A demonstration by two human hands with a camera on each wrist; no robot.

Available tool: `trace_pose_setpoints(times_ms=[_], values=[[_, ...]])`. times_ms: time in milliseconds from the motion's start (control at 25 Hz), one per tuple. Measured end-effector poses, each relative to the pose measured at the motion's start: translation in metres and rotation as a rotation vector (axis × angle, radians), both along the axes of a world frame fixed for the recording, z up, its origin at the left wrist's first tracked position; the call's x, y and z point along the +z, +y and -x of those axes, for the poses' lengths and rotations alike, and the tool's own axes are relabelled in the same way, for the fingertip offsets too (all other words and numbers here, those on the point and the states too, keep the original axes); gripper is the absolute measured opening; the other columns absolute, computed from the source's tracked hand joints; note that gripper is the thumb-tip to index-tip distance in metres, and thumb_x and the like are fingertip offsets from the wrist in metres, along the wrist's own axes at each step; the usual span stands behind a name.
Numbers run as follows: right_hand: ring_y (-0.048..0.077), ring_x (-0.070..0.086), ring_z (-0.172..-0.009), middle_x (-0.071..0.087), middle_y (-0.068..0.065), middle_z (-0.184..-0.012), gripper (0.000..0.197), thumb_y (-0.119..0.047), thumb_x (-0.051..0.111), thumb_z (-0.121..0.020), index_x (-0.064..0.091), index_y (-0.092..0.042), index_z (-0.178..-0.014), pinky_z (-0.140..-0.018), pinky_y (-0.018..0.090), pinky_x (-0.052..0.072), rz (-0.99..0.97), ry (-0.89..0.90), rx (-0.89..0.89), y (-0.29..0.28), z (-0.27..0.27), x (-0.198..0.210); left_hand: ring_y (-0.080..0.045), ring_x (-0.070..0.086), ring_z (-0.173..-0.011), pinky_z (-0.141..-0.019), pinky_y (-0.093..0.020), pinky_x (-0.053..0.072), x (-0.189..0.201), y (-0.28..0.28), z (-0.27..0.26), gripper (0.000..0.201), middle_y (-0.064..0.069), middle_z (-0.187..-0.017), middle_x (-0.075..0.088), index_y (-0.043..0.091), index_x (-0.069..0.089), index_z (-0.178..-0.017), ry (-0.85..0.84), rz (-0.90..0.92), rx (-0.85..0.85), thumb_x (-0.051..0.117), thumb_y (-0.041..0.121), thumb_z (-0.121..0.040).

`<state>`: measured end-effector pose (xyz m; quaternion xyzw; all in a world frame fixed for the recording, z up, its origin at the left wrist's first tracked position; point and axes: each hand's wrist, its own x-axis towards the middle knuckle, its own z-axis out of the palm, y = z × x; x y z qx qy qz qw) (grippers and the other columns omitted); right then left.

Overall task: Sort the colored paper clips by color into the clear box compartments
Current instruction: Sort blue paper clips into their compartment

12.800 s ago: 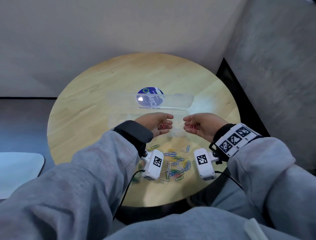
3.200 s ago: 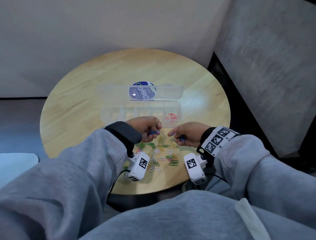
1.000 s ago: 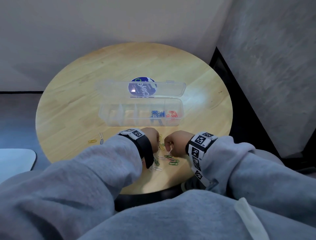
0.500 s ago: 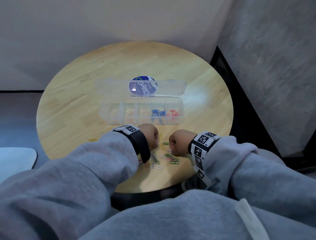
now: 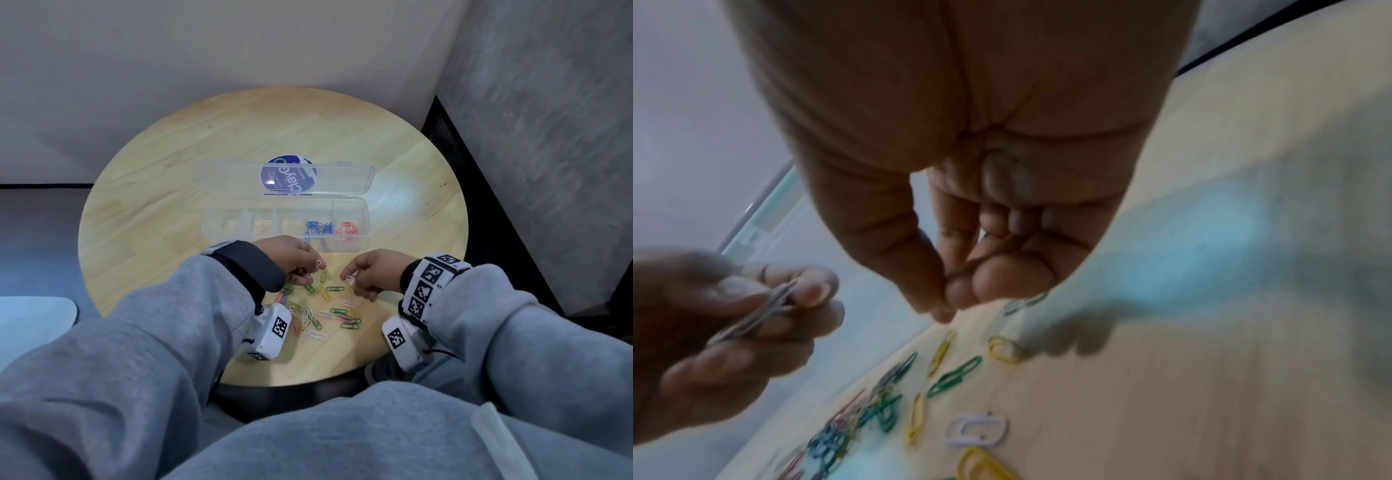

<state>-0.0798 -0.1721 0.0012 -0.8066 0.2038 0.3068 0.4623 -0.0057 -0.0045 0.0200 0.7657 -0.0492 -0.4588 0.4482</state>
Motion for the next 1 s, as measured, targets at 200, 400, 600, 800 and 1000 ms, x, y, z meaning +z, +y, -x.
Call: trace_pose_setpoints(times_ms=[200,400,600,800,1000], values=[[0.017,0.031,-0.053,0.035,0.009,-0.062,0.031,0.008,0.023,-0.086,0.044,-0.007,-0.069,-0.051,0.024,0.027,-0.206,0.152,-0.244,0.002,0.001,-0.002,-0.012,0.049,-0.046,-0.036,-0.012,0.044,0.000,-0.003,0.002,0.029,-0.006,-0.066,0.041,0.006,0.051,-0.069,0.166,0.037,0.134,0.034,0.000,-0.092],[0.019,0.044,-0.058,0.053,0.006,-0.069,0.013,-0.009,0.053,-0.083,0.052,-0.013,-0.071,-0.056,0.029,0.037,0.041,0.069,0.035,0.009,0.004,-0.005,-0.008,0.042,-0.050,-0.046,-0.018,0.031,-0.008,-0.007,0.003,0.014,0.003,-0.063,0.046,0.017,0.054,-0.073,-0.209,-0.245,-0.232,0.061,0.014,-0.085],[0.014,0.049,-0.076,0.047,-0.011,-0.072,0.011,-0.019,0.066,-0.080,0.058,-0.025,-0.084,-0.051,0.019,0.033,0.556,-0.108,0.445,0.026,0.010,-0.001,-0.005,0.043,-0.055,-0.050,-0.019,0.034,-0.007,-0.014,0.019,0.017,0.010,-0.061,0.047,0.023,0.061,-0.086,-0.485,-0.412,-0.621,0.073,0.015,-0.076],[0.017,0.053,-0.078,0.059,-0.002,-0.085,0.008,-0.012,0.058,-0.081,0.060,-0.020,-0.081,-0.066,0.024,0.042,0.585,-0.103,0.467,0.030,0.007,-0.007,-0.016,0.055,-0.075,-0.063,-0.023,0.043,-0.021,-0.027,0.029,0.014,0.009,-0.066,0.054,0.021,0.063,-0.082,-0.518,-0.522,-0.760,0.071,0.012,-0.075],[0.018,0.055,-0.071,0.060,-0.002,-0.074,0.011,-0.011,0.055,-0.079,0.062,-0.019,-0.074,-0.061,0.023,0.044,0.558,-0.071,0.382,0.026,0.010,-0.007,-0.018,0.054,-0.077,-0.067,-0.025,0.042,-0.028,-0.028,0.028,0.010,0.006,-0.065,0.054,0.019,0.063,-0.079,-0.532,-0.569,-0.800,0.070,0.012,-0.077]])
